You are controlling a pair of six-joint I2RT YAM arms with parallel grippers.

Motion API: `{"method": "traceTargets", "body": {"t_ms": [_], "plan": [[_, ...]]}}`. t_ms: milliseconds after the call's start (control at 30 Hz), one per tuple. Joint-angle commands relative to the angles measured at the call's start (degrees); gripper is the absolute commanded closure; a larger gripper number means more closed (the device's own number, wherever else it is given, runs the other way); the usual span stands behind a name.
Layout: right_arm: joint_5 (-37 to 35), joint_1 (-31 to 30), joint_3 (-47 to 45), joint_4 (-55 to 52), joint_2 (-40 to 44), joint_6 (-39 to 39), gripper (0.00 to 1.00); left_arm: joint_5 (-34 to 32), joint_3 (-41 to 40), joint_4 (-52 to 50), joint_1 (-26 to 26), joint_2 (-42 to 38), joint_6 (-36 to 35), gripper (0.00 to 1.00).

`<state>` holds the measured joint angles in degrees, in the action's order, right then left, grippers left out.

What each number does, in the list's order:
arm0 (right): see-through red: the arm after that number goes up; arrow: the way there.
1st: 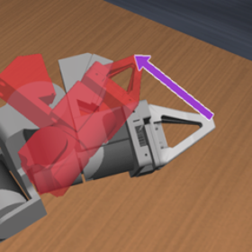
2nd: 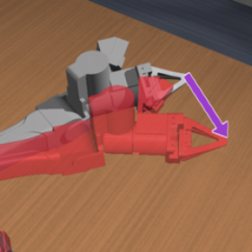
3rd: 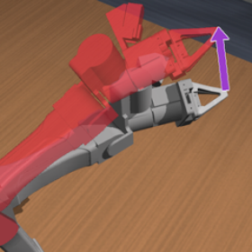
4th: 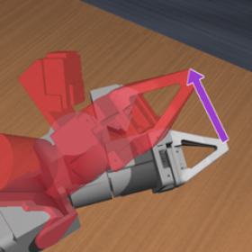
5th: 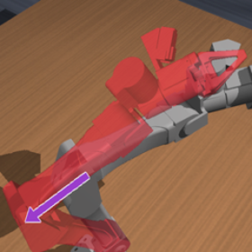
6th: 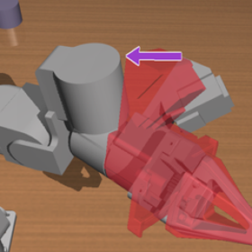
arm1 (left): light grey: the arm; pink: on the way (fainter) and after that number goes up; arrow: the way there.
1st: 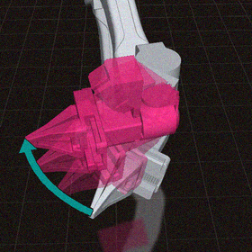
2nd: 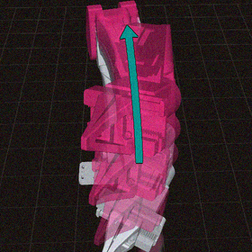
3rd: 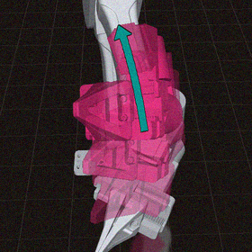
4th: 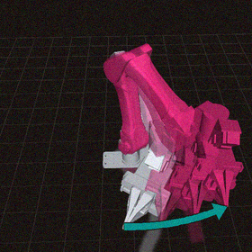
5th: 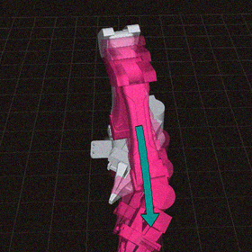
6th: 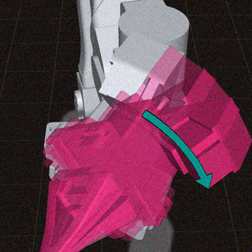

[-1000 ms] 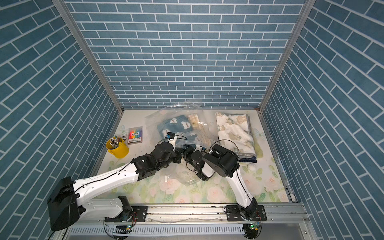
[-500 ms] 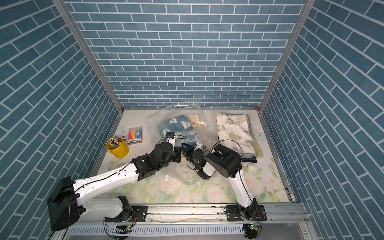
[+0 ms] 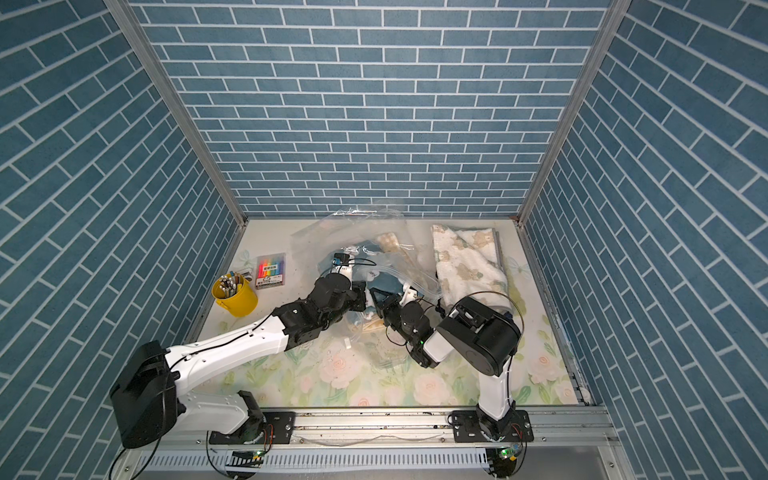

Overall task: Take the blanket out of the vacuum bag
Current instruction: Take out the blanket from the vacuum bag.

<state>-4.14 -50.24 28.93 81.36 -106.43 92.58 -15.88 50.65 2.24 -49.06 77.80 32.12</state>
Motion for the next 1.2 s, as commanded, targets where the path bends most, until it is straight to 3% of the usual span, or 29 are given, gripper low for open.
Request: {"method": "traceTargets", "body": {"t_ms": [0, 333, 767, 1033, 1167], "plan": [[1.5, -0.6, -1.5, 2.5, 6.8, -3.7, 1.0, -2.6, 0.0, 3.3, 0.4, -0.1, -0.1, 1.0], [-1.7, -3.6, -7.8, -16.1, 28.6, -12.3, 1.0, -3.3, -0.6, 4.7, 0.4, 0.6, 1.1, 1.0], [-6.1, -11.8, -11.7, -37.1, 55.3, -16.2, 1.0, -5.9, -0.3, 4.8, 0.5, 3.0, 2.8, 1.0], [-9.6, -15.9, -6.5, -50.4, 67.3, -22.1, 1.0, -10.5, -0.6, 4.8, 0.5, 5.7, 4.6, 1.0], [-8.3, -15.8, -0.8, -54.7, 69.2, -25.9, 1.0, -11.8, -1.9, 5.7, 1.3, 7.2, 6.8, 1.0]]}}
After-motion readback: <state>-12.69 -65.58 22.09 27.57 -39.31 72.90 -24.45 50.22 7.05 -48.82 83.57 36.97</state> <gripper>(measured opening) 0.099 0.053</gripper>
